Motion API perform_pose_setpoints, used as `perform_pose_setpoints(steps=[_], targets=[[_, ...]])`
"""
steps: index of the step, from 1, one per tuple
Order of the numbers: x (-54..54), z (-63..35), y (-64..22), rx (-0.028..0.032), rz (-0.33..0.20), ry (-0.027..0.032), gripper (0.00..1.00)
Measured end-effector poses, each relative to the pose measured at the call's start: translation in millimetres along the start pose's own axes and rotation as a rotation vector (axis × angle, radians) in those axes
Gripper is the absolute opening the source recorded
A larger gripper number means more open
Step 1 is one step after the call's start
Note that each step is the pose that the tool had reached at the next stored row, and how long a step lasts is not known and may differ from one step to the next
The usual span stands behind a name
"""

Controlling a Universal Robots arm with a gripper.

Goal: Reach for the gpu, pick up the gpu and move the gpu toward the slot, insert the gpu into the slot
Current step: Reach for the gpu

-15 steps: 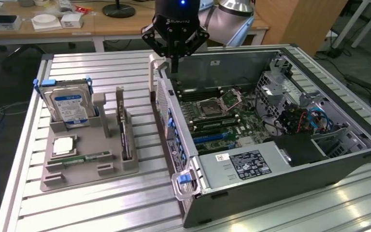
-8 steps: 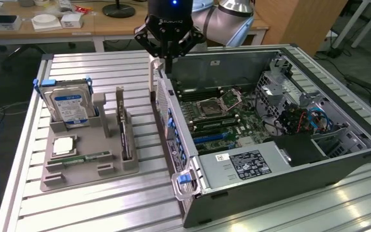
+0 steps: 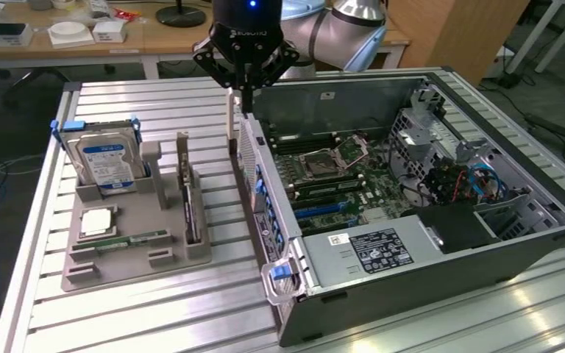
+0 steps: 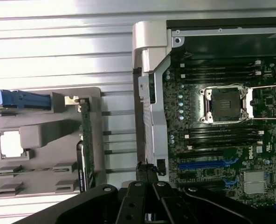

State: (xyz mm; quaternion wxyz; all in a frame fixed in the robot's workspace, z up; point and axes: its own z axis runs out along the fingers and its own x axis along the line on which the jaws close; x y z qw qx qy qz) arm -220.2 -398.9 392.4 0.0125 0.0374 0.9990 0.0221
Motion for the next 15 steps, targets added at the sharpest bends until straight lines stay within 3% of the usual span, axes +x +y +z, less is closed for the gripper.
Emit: perform_pose_setpoints(steps=[15], targets=[[19.8,-0.1,-1.5,0.0,0.0,0.0002,0.1]])
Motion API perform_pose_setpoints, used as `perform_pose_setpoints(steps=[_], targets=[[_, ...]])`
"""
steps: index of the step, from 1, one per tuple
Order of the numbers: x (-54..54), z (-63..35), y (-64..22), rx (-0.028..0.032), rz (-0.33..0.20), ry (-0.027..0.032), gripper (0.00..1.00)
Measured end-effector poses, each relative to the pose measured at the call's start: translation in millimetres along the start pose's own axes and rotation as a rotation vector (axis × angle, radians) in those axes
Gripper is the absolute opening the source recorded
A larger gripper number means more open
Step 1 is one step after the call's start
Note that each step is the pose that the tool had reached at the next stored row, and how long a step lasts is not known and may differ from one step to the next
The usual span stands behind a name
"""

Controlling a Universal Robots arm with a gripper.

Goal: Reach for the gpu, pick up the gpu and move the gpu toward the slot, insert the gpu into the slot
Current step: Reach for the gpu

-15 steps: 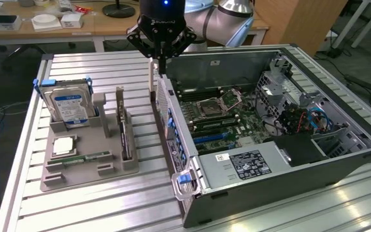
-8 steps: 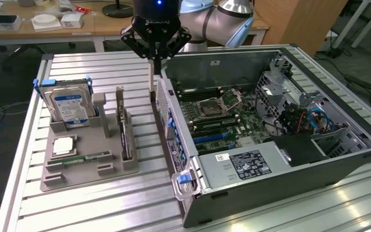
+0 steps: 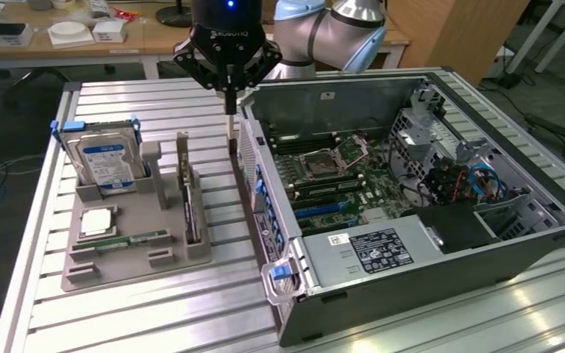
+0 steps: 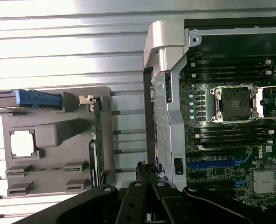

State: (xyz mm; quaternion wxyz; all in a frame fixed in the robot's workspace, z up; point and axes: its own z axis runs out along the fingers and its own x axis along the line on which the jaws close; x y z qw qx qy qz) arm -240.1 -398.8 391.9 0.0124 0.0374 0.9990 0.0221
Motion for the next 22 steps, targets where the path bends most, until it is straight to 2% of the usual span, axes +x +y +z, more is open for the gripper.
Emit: perform_pose_setpoints(steps=[22], targets=[[30.6,-0.2,-2.3,0.0,0.0,0.0002,0.1]])
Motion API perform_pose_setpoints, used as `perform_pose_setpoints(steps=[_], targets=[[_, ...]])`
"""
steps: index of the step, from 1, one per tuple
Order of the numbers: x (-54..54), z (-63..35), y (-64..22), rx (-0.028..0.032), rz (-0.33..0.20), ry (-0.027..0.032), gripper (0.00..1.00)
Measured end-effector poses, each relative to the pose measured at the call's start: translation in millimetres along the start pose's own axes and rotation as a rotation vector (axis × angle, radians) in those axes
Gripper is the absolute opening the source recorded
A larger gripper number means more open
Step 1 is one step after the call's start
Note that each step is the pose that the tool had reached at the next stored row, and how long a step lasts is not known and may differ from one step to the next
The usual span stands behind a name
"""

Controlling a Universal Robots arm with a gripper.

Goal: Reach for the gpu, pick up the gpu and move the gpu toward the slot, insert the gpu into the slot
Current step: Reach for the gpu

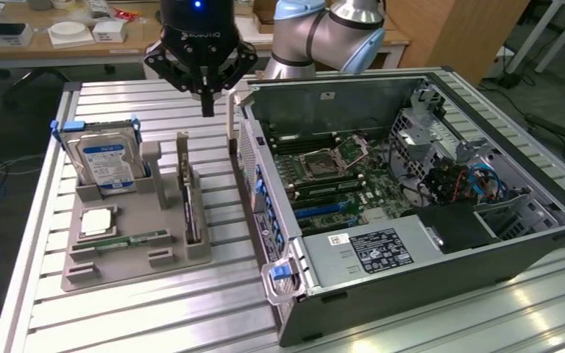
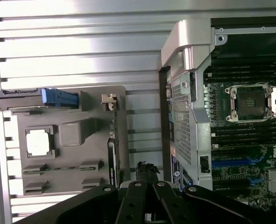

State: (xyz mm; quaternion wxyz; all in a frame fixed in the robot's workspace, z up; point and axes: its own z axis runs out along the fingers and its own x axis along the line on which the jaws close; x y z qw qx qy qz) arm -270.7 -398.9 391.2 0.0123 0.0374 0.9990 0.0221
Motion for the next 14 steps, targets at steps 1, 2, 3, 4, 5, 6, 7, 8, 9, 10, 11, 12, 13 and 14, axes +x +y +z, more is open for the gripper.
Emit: perform_pose_setpoints(steps=[1,2,3,4,5,6,7,8,9,10,11,12,13,14], targets=[[1.5,0.0,-0.1,0.0,0.0,0.0,0.1],[2.9,0.0,-0.2,0.0,0.0,0.0,0.1],[4.3,0.0,-0.3,0.0,0.0,0.0,0.1],[5.7,0.0,-0.4,0.0001,0.0,0.0,0.1],[7.2,0.0,-0.5,0.0,0.0,0.0,0.1],[8.5,-0.1,-0.6,0.0001,0.0,0.0,0.1],[9.9,-0.1,-0.7,0.0,0.0,0.0001,0.1],[11.4,0.0,-0.8,0.0,0.0,0.0,0.1],[12.8,-0.1,-0.9,0.0,0.0,0.0,0.1],[14.1,-0.1,-1.0,0.0,0.0,0.0,0.1],[15.5,-0.1,-1.2,0.0,0.0,0.0,0.1],[17.0,-0.1,-1.3,0.0,0.0,0.0,0.1],[18.3,-0.1,-1.4,0.0,0.0,0.0,0.1],[19.6,-0.1,-1.5,0.0,0.0,0.0001,0.1]])
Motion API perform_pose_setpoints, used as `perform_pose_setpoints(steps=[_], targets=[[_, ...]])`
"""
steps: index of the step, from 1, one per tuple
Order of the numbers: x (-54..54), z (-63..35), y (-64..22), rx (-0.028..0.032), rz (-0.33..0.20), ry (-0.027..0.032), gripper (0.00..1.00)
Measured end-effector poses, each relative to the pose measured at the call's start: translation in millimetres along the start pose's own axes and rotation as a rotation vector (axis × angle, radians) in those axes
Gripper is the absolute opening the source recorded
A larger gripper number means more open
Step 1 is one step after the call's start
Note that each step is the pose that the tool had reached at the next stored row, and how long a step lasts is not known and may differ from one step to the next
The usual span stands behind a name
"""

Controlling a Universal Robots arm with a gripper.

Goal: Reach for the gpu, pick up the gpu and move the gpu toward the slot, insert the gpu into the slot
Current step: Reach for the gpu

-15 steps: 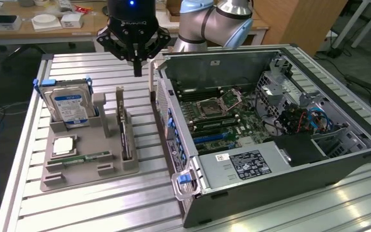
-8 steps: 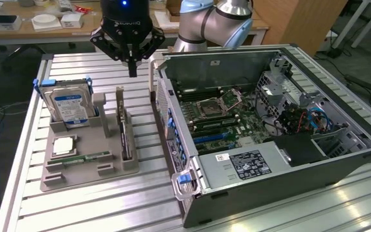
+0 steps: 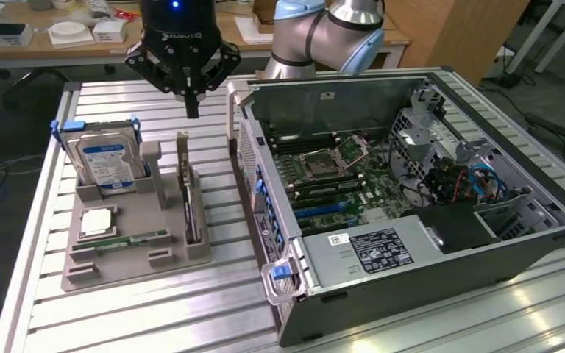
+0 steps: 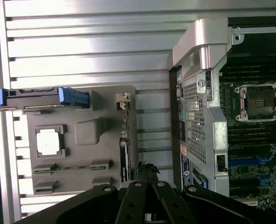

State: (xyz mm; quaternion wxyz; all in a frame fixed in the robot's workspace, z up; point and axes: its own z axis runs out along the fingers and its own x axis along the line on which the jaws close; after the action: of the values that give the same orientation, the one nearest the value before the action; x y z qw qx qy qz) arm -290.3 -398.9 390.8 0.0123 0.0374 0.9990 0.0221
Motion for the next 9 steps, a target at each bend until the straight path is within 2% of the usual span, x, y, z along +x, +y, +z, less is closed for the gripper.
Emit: perform_pose_setpoints(steps=[9], targets=[[12.5,0.0,-0.9,0.0,0.0,-0.0001,0.1]])
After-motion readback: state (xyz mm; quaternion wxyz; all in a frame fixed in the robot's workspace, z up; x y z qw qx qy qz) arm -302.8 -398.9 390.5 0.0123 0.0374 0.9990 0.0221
